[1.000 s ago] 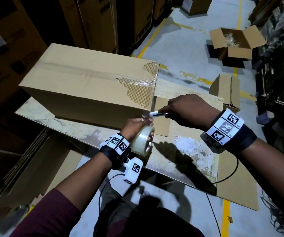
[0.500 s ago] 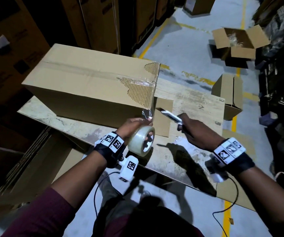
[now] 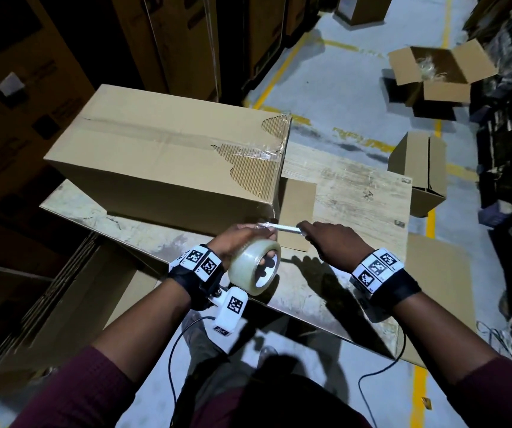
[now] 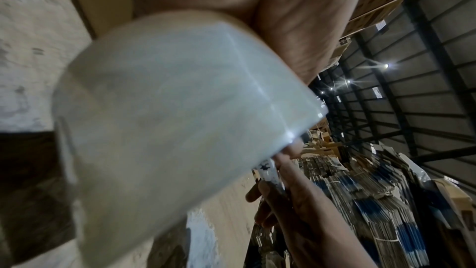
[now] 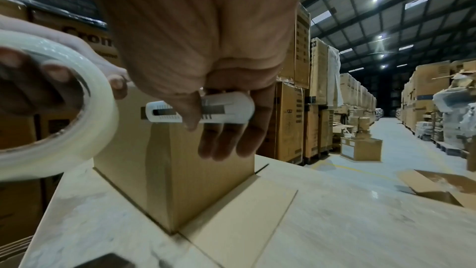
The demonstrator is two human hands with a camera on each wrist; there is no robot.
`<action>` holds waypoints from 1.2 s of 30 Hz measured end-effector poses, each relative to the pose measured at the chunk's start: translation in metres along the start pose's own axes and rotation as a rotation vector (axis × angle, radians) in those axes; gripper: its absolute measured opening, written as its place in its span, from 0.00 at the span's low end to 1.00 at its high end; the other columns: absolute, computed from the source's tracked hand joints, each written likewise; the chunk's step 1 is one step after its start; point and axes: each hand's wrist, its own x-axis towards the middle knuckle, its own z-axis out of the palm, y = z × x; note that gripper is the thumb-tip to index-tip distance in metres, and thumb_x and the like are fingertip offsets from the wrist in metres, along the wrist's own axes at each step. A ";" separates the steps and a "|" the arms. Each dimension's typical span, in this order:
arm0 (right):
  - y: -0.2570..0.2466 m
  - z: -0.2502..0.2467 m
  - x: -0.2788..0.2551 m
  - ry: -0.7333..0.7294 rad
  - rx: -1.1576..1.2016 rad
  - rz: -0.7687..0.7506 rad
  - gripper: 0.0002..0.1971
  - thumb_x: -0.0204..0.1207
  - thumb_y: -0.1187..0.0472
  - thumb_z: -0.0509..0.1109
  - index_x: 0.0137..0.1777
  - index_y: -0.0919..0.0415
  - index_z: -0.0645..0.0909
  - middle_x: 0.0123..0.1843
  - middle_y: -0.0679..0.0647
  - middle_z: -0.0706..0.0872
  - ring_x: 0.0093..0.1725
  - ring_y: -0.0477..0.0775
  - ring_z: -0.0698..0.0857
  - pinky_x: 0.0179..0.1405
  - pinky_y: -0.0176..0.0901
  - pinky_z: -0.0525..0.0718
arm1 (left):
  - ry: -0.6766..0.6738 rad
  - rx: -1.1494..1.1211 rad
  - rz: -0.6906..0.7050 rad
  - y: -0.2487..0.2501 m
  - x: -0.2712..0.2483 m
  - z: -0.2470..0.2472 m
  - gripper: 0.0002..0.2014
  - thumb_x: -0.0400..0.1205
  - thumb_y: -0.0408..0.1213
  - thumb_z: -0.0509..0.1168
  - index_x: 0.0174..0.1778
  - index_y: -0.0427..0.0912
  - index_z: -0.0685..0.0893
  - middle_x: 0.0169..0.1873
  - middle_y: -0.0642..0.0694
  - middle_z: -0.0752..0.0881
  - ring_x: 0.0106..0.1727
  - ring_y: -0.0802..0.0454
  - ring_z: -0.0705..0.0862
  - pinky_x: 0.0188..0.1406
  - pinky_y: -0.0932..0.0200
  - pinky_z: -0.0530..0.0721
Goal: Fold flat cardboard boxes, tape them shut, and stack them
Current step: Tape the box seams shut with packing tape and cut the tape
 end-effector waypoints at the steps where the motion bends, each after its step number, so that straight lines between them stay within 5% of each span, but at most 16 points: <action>1: 0.003 0.005 -0.003 -0.031 -0.021 0.024 0.15 0.84 0.65 0.61 0.68 0.54 0.69 0.45 0.53 0.77 0.35 0.60 0.74 0.26 0.47 0.62 | -0.012 0.004 -0.017 -0.004 0.003 0.001 0.09 0.83 0.41 0.71 0.46 0.38 0.88 0.35 0.34 0.86 0.32 0.44 0.82 0.30 0.58 0.85; 7: 0.039 0.052 -0.034 -0.149 0.094 0.216 0.12 0.89 0.55 0.60 0.68 0.58 0.71 0.48 0.57 0.79 0.40 0.59 0.75 0.35 0.48 0.71 | -0.010 0.023 -0.069 -0.029 0.027 0.013 0.10 0.81 0.41 0.73 0.50 0.37 0.88 0.39 0.31 0.87 0.35 0.43 0.84 0.35 0.54 0.87; 11: 0.078 0.095 -0.051 -0.085 0.261 0.545 0.15 0.87 0.55 0.62 0.67 0.64 0.73 0.48 0.62 0.84 0.43 0.63 0.82 0.38 0.47 0.74 | 0.013 0.088 -0.087 -0.035 0.043 0.041 0.06 0.82 0.32 0.71 0.52 0.34 0.87 0.38 0.34 0.89 0.33 0.44 0.88 0.33 0.56 0.87; 16: 0.106 0.132 -0.063 -0.088 0.329 0.816 0.16 0.84 0.61 0.64 0.68 0.68 0.71 0.61 0.71 0.80 0.58 0.73 0.84 0.54 0.59 0.84 | -0.009 0.334 -0.076 -0.046 0.071 0.077 0.10 0.82 0.28 0.69 0.47 0.48 0.91 0.45 0.49 0.91 0.52 0.45 0.86 0.63 0.49 0.80; 18: 0.105 0.133 -0.072 -0.178 0.376 0.853 0.16 0.83 0.59 0.68 0.65 0.68 0.74 0.61 0.70 0.80 0.57 0.71 0.84 0.54 0.56 0.84 | -0.039 0.391 -0.067 -0.048 0.077 0.092 0.13 0.81 0.25 0.69 0.47 0.50 0.91 0.48 0.48 0.90 0.55 0.44 0.85 0.67 0.47 0.78; 21: 0.100 0.115 -0.080 -0.125 0.654 0.801 0.16 0.84 0.51 0.69 0.58 0.65 0.80 0.52 0.62 0.86 0.47 0.60 0.86 0.42 0.46 0.81 | -0.097 0.418 -0.050 -0.048 0.083 0.109 0.15 0.80 0.22 0.67 0.52 0.48 0.90 0.55 0.49 0.89 0.55 0.46 0.86 0.66 0.48 0.80; 25: 0.082 0.054 -0.094 0.166 1.491 0.551 0.22 0.81 0.46 0.73 0.67 0.62 0.86 0.63 0.52 0.90 0.60 0.49 0.89 0.48 0.33 0.85 | -0.132 0.437 -0.048 -0.051 0.090 0.123 0.16 0.78 0.22 0.69 0.57 0.44 0.91 0.59 0.42 0.90 0.58 0.42 0.87 0.71 0.40 0.78; 28: 0.079 0.034 -0.092 0.141 1.268 0.388 0.19 0.74 0.50 0.82 0.61 0.58 0.90 0.53 0.49 0.94 0.55 0.45 0.91 0.55 0.37 0.86 | -0.154 0.441 -0.066 -0.053 0.092 0.132 0.21 0.72 0.26 0.73 0.60 0.46 0.90 0.60 0.38 0.90 0.63 0.36 0.87 0.71 0.35 0.79; 31: 0.082 0.037 -0.082 0.214 1.118 0.373 0.05 0.74 0.61 0.83 0.46 0.61 0.93 0.40 0.52 0.94 0.41 0.47 0.91 0.45 0.41 0.86 | -0.168 0.421 -0.068 -0.055 0.094 0.134 0.24 0.68 0.29 0.76 0.60 0.49 0.87 0.59 0.34 0.89 0.62 0.33 0.87 0.68 0.33 0.81; 36: 0.066 0.032 -0.082 0.400 0.883 0.319 0.01 0.75 0.62 0.80 0.43 0.57 0.94 0.36 0.44 0.90 0.37 0.38 0.85 0.40 0.27 0.76 | -0.116 0.422 -0.036 -0.055 0.098 0.135 0.20 0.75 0.31 0.75 0.61 0.45 0.80 0.57 0.40 0.86 0.55 0.43 0.86 0.58 0.47 0.83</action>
